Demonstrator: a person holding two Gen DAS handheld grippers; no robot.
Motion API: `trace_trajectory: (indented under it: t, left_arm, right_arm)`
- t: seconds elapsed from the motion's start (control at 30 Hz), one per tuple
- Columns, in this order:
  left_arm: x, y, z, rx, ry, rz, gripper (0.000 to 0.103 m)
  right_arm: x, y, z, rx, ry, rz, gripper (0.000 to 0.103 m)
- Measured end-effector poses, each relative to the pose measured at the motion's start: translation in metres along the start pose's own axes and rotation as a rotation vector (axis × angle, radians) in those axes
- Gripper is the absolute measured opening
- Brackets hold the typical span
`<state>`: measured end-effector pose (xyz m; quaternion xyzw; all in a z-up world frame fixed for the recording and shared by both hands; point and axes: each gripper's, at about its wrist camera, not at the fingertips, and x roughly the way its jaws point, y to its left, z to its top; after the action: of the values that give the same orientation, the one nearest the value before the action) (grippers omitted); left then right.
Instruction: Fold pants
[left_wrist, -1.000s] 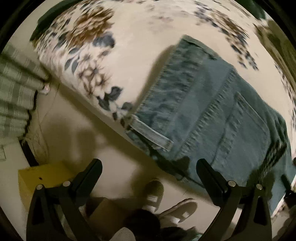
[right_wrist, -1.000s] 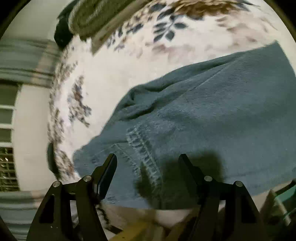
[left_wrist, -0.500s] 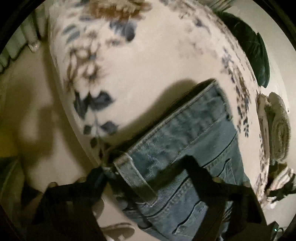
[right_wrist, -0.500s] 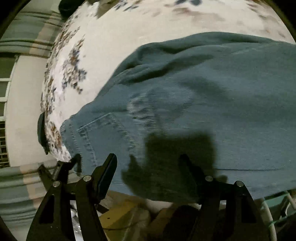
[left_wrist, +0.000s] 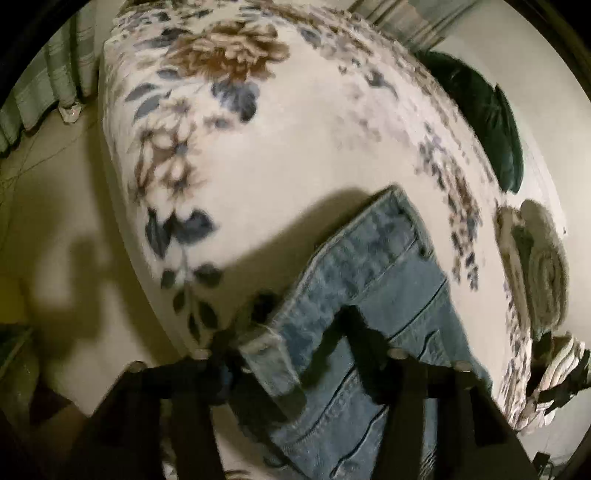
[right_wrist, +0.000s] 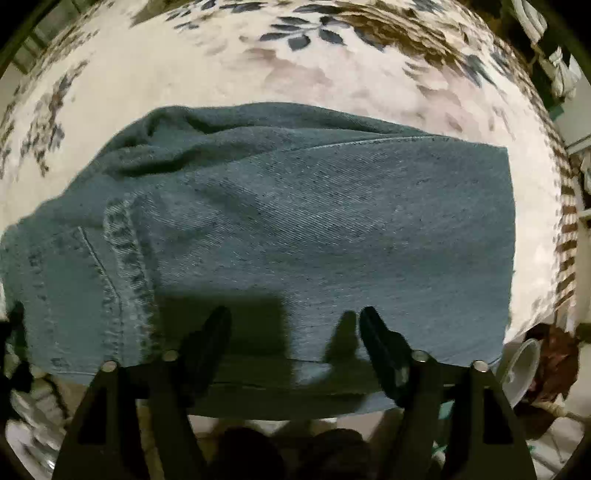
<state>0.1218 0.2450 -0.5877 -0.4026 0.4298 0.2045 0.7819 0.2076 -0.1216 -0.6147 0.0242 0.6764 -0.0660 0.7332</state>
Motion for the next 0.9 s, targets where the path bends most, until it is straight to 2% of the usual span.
trace_trajectory:
  t: [0.07,0.13,0.2,0.3,0.5,0.6,0.7,0.77,0.9]
  left_arm:
    - [-0.011,-0.015,-0.004,0.070,-0.044,0.024,0.028]
    - [-0.027,-0.027,-0.010,0.116,-0.089,0.029,0.026]
    - [-0.046,-0.043,-0.015,0.163,-0.129,0.033,0.025]
    - [-0.081,-0.077,-0.027,0.256,-0.189,0.024,0.024]
    - [-0.146,-0.161,-0.065,0.471,-0.264,-0.049,0.023]
    - [-0.168,-0.198,-0.092,0.566,-0.276,-0.091,0.023]
    - [-0.180,-0.239,-0.134,0.680,-0.271,-0.138,0.022]
    - [-0.179,-0.264,-0.163,0.742,-0.239,-0.178,0.022]
    - [-0.159,-0.309,-0.229,0.865,-0.155,-0.245,0.022]
  right_arm:
    - [-0.001,-0.002,-0.001,-0.010,-0.021,-0.050,0.087]
    - [-0.003,-0.008,-0.002,-0.008,-0.034,-0.075,0.092]
    - [-0.002,-0.017,-0.004,0.004,-0.026,-0.057,0.097]
    - [-0.003,-0.032,-0.007,0.013,-0.010,-0.025,0.097]
    - [-0.030,-0.091,-0.018,0.044,-0.034,0.043,0.097]
    - [-0.043,-0.127,-0.022,0.078,-0.044,0.071,0.097]
    - [-0.052,-0.162,-0.029,0.126,-0.047,0.088,0.097]
    - [-0.057,-0.185,-0.037,0.169,-0.048,0.089,0.097]
    - [-0.053,-0.262,-0.054,0.278,-0.047,0.076,0.097]
